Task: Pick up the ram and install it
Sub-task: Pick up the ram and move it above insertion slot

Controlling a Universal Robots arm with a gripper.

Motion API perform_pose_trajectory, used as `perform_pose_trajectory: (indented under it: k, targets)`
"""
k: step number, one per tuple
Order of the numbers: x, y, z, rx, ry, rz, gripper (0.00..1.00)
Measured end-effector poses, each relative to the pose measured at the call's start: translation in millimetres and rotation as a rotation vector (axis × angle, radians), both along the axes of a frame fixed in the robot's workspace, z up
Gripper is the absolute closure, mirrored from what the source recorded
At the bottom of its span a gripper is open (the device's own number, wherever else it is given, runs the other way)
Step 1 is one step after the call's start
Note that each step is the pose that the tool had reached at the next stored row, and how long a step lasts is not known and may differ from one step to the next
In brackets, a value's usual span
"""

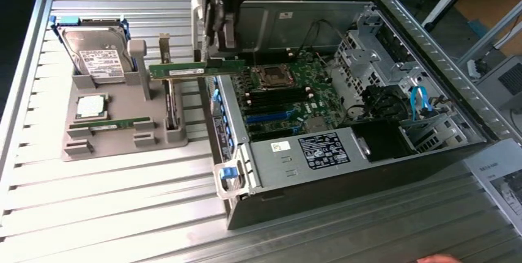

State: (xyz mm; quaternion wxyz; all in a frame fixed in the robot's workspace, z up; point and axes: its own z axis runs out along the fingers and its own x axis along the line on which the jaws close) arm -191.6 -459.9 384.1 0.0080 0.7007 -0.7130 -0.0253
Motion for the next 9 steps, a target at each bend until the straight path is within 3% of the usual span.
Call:
perform_pose_trajectory:
  k: [9]
  targets:
    - [28.0,0.0,-0.1,0.0001,0.0009,0.001,0.88]
